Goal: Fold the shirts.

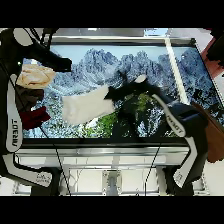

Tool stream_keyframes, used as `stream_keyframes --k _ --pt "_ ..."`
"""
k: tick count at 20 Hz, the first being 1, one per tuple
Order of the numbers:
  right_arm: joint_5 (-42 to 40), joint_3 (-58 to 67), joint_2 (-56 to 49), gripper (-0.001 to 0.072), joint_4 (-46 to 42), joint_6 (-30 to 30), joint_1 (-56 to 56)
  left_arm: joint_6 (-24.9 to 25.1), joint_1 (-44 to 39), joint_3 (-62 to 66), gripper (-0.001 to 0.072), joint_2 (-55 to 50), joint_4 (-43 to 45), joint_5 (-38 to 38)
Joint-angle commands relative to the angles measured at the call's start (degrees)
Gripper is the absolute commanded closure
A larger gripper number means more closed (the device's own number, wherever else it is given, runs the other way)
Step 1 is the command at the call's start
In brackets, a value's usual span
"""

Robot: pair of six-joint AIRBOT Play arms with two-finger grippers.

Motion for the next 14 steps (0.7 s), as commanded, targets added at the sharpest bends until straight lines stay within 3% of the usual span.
stream_keyframes --k 1,7,14 --pt "6.12 0.04 8.20 0.0689 -12.66 4.66 -9.60 0.02 0.04 -0.02 0.0692 0.02 0.00 -0.59" --pt "21.99 0.04 23.02 0.0690 -32.89 11.26 -31.85 -0.22 0.02 -0.02 0.0692 0.02 -0.04 -1.11" --pt "35.98 0.04 32.33 0.0690 -40.52 11.30 -57.94 -1.97 0.02 -0.02 0.0692 0.02 -0.72 -3.10"
